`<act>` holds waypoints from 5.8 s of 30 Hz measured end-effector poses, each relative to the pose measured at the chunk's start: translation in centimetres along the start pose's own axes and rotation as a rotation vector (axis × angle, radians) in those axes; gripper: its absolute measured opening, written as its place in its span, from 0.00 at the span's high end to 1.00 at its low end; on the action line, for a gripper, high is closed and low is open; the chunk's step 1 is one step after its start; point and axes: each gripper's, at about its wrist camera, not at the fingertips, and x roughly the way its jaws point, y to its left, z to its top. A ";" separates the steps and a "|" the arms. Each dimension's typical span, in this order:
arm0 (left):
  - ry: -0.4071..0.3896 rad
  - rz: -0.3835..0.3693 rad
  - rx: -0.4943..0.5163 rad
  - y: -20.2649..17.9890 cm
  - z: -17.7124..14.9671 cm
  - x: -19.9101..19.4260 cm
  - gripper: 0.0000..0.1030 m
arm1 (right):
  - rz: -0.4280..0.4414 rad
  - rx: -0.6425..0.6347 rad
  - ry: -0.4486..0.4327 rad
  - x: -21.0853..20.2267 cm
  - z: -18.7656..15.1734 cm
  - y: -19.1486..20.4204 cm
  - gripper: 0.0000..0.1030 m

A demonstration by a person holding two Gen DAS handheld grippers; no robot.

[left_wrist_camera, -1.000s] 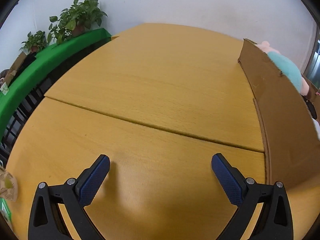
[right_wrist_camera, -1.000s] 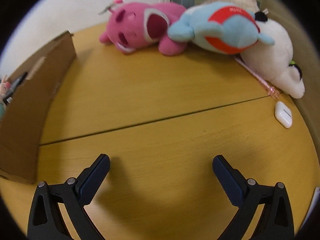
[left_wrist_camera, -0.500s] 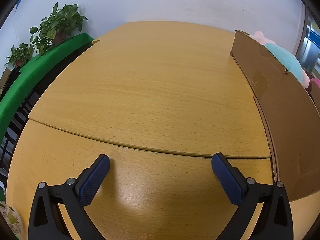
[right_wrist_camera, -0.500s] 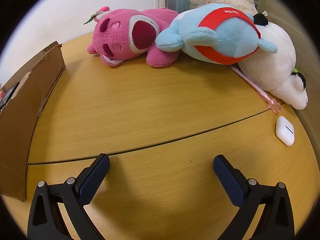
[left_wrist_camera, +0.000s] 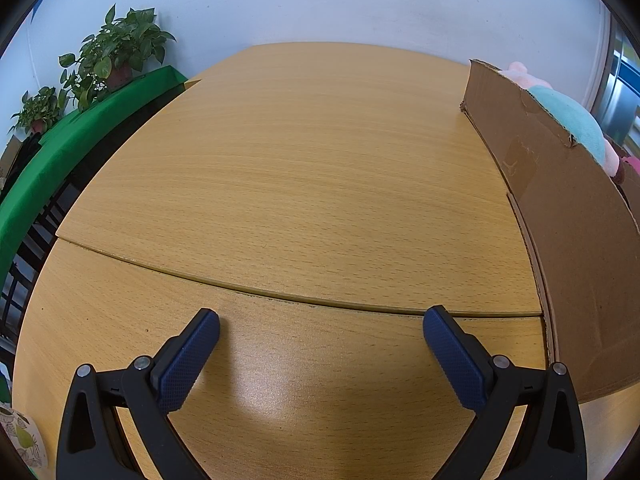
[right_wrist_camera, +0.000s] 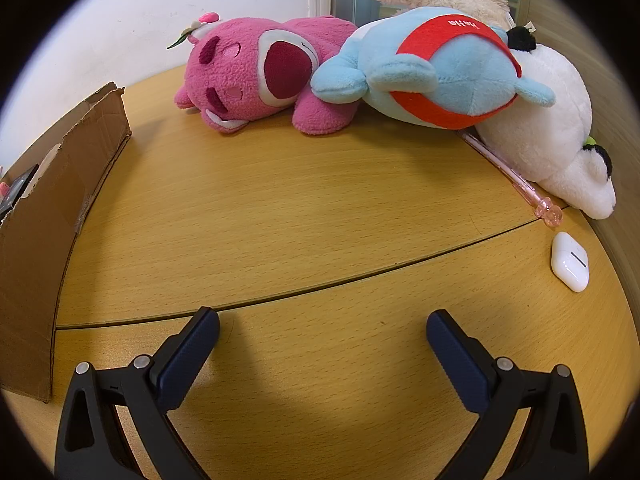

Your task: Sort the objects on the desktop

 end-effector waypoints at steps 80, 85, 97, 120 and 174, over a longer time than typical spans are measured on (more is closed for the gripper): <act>0.001 -0.002 0.003 0.2 -0.1 -0.2 0.00 | -0.010 0.011 -0.001 -0.9 -0.1 -1.8 0.00; 0.001 -0.002 0.003 0.2 -0.1 -0.2 0.00 | -0.011 0.011 -0.002 -0.8 -0.1 -1.6 0.00; 0.000 -0.002 0.004 0.2 -0.1 -0.2 0.00 | -0.012 0.012 -0.002 -0.9 -0.2 -1.4 0.00; 0.000 -0.003 0.005 0.2 -0.1 -0.2 0.00 | -0.013 0.012 -0.002 -0.9 -0.1 -1.0 0.00; -0.364 -0.085 0.048 -7.5 -8.8 -23.9 0.00 | -0.015 0.014 -0.002 -0.8 0.0 -0.6 0.00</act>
